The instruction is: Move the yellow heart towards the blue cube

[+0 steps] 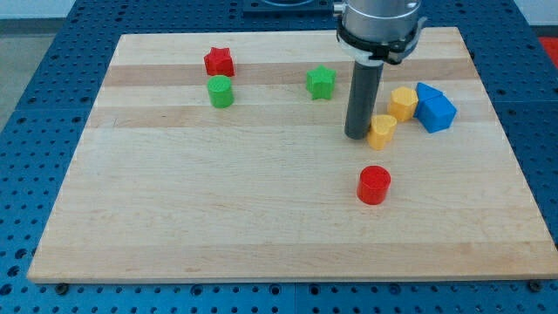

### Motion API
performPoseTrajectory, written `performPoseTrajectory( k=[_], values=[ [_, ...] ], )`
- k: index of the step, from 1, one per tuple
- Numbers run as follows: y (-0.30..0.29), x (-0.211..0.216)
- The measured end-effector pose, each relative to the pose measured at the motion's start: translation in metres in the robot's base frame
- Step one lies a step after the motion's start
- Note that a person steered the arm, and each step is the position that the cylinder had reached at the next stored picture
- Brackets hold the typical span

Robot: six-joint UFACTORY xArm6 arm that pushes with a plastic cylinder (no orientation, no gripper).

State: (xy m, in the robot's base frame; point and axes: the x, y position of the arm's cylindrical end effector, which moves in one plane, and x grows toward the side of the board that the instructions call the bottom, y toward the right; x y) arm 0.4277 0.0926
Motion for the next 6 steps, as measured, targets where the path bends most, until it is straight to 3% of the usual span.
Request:
performPoseTrajectory(
  k=[3, 6],
  values=[
    [0.001, 0.037],
    [0.041, 0.01]
  ],
)
